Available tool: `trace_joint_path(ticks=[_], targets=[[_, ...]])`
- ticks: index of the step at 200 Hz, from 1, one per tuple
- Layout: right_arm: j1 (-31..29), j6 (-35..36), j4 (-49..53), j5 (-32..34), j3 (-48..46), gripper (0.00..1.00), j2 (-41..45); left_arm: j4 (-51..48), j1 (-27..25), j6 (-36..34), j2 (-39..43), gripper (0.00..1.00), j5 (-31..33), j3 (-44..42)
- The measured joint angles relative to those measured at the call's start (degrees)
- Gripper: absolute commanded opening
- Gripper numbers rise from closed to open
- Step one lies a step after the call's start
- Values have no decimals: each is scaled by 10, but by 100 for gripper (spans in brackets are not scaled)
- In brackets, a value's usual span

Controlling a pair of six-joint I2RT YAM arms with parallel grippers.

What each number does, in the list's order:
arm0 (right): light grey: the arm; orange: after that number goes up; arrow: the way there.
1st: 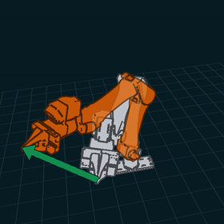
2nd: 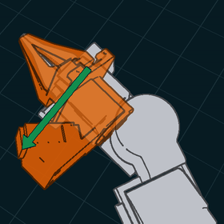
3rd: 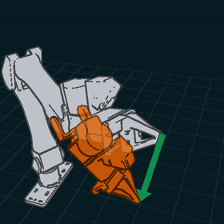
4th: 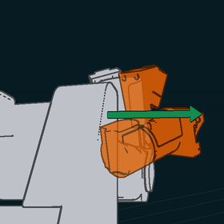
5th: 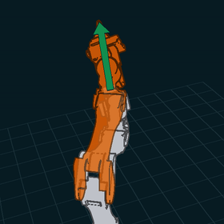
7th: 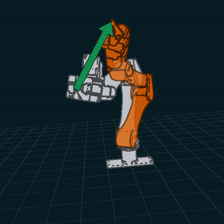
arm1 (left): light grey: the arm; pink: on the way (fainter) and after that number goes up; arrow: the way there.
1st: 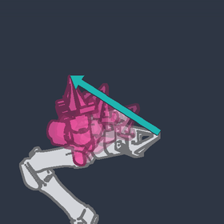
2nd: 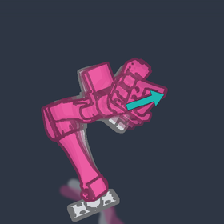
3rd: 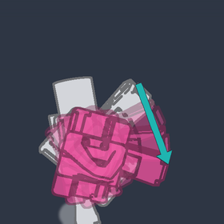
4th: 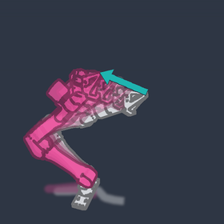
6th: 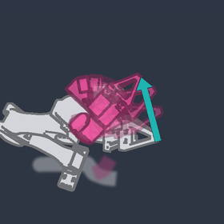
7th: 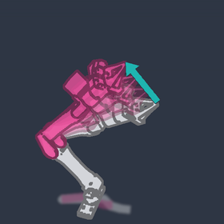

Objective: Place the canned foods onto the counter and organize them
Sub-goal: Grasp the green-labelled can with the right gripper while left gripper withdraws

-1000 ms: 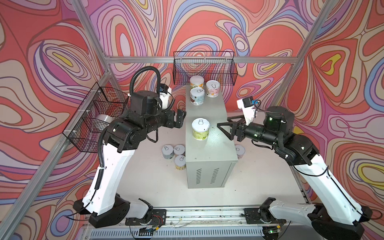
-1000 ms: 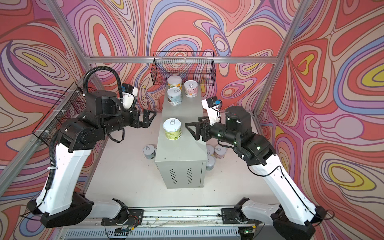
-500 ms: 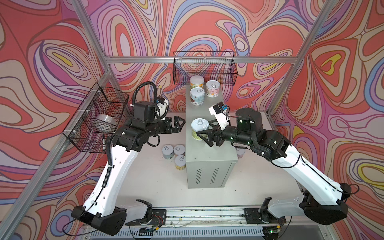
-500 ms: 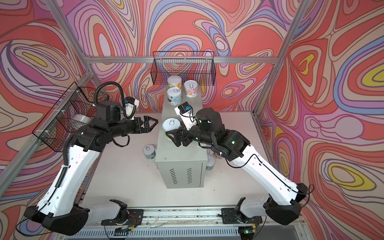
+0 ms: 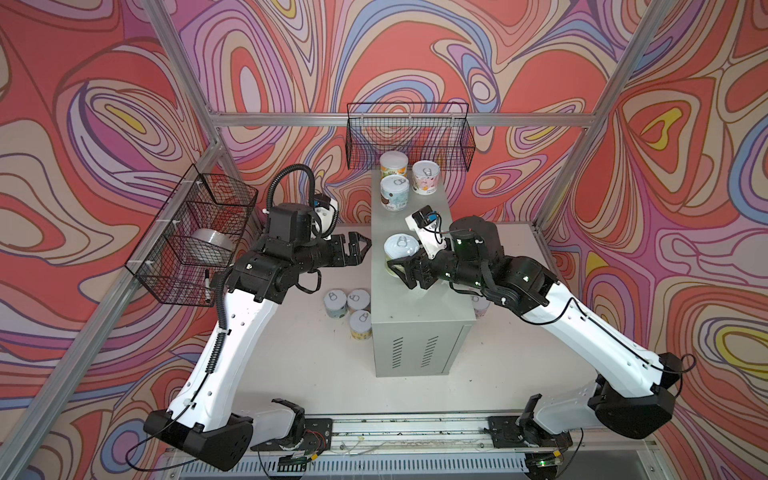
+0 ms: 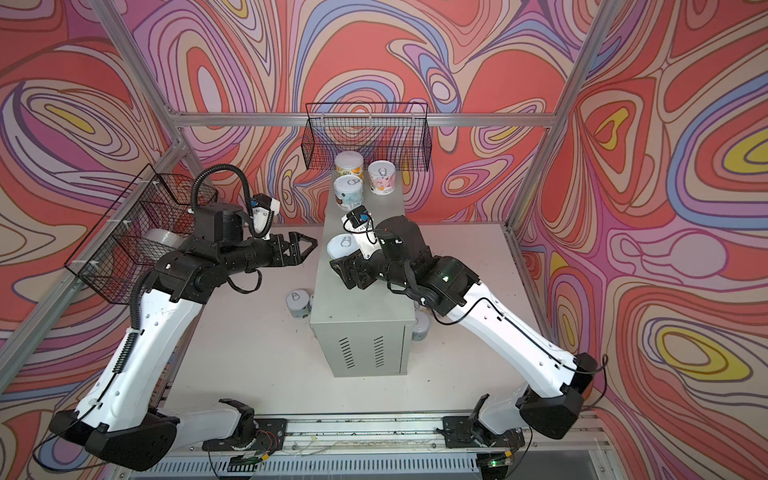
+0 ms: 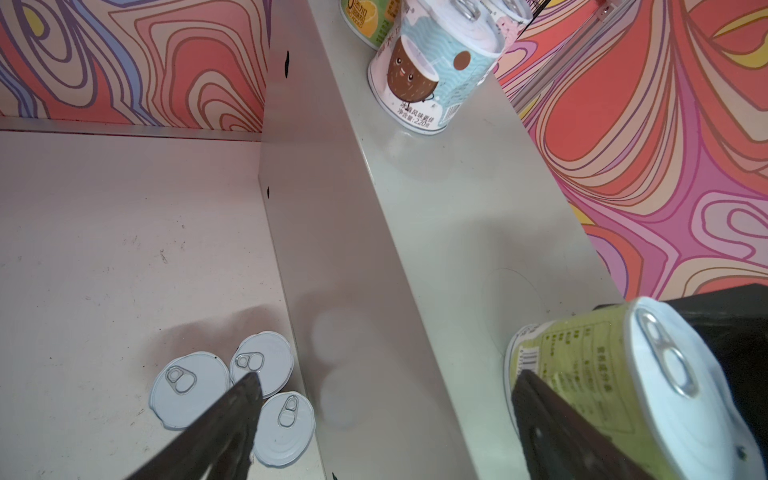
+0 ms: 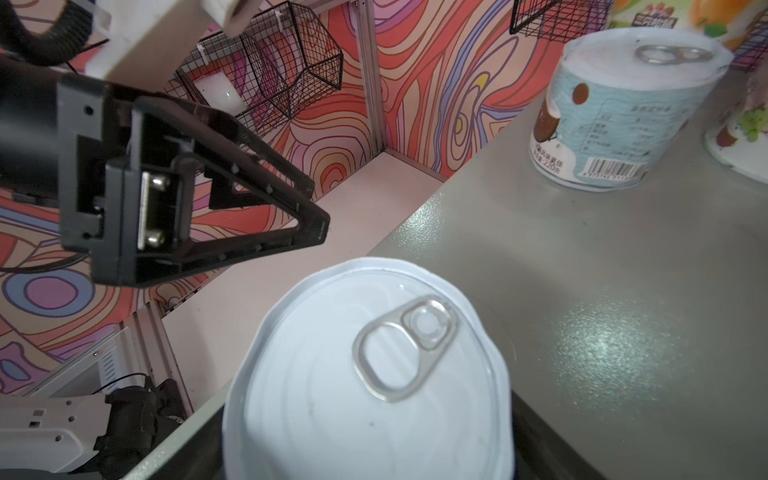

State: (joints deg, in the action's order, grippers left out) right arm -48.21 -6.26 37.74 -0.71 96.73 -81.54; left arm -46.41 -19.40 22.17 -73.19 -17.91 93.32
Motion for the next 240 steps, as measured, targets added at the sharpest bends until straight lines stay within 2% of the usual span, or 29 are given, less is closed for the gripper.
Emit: trace_joint_path(ticks=[102,191,240], targets=[[3,19,-50,186,-21,78,-7,1,0,0,0,89,8,-19],[97,19,-92,160,7,72,-60,6,0,-10,4,88,19,-36],[130,18,-130,139,16,72,-88,8,0,-12,5,87,24,-42]])
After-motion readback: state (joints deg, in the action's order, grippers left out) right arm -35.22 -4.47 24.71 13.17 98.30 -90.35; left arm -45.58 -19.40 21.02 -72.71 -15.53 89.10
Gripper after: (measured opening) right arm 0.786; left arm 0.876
